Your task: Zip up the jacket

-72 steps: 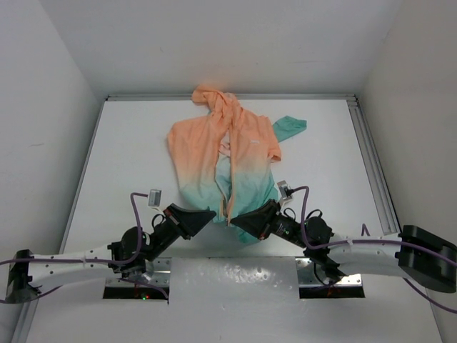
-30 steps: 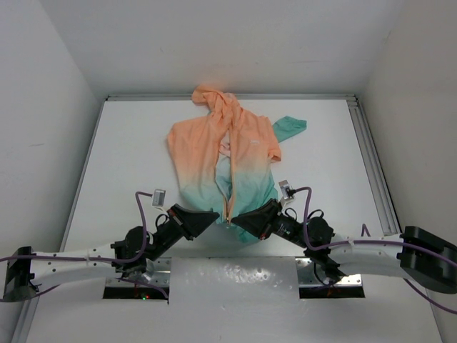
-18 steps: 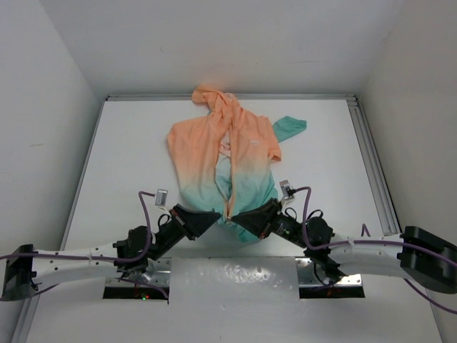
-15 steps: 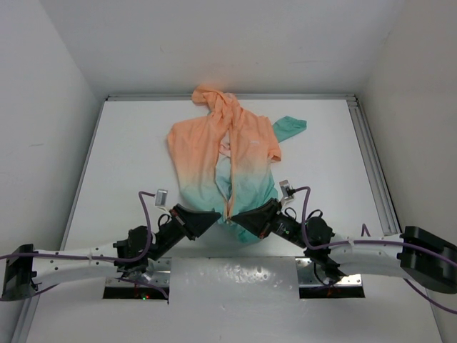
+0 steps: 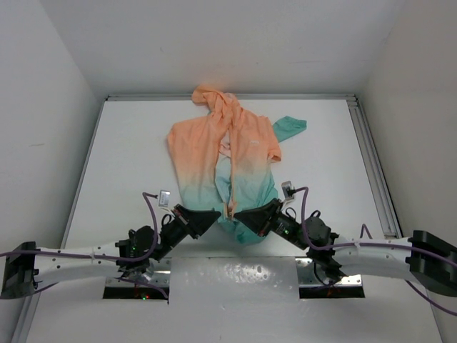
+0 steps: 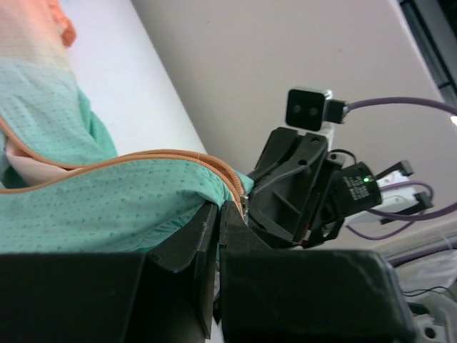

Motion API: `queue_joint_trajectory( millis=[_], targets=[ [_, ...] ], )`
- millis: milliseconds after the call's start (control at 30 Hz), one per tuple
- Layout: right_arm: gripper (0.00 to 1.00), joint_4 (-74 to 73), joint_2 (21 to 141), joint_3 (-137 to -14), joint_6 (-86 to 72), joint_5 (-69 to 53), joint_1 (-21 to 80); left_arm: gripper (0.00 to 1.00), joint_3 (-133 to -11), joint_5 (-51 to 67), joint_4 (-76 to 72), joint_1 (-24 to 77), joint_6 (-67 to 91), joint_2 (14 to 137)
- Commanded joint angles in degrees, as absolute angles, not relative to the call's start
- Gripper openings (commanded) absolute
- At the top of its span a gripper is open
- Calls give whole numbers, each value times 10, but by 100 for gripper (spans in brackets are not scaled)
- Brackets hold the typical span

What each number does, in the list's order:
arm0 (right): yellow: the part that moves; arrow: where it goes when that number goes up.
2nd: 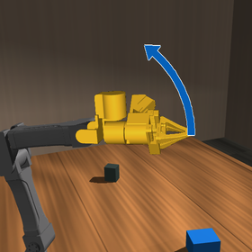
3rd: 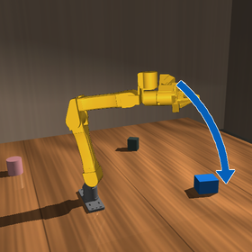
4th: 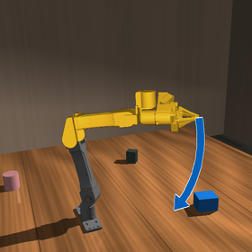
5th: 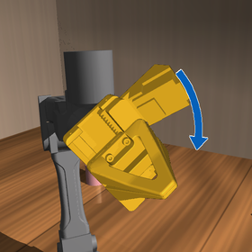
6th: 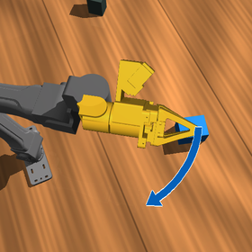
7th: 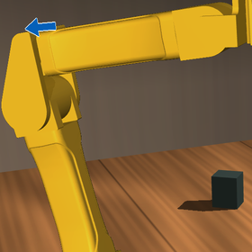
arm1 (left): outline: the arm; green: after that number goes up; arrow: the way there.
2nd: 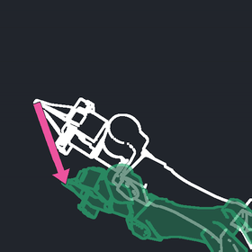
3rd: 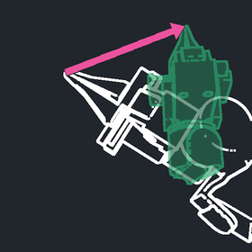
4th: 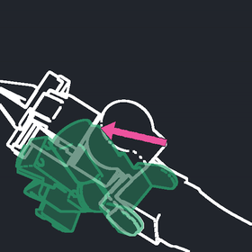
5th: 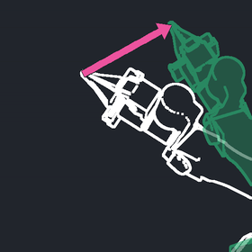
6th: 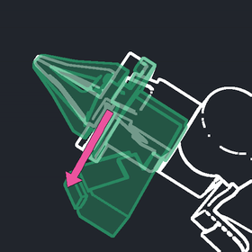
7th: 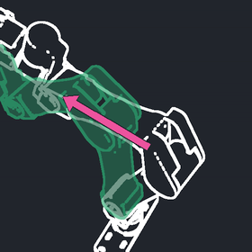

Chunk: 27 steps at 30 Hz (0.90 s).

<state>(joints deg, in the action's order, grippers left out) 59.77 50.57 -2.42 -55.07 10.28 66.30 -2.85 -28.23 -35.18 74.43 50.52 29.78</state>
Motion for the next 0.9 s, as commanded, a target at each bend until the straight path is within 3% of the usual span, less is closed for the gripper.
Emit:
queue_joint_trajectory(
  millis=[0, 867],
  targets=[
    [0, 606, 497, -29, -542, 116, 670, 0, -34, -308, -360, 751, 482, 308],
    [0, 609, 507, -18, -563, 122, 683, 0, -32, -297, -417, 751, 457, 333]
  ],
)
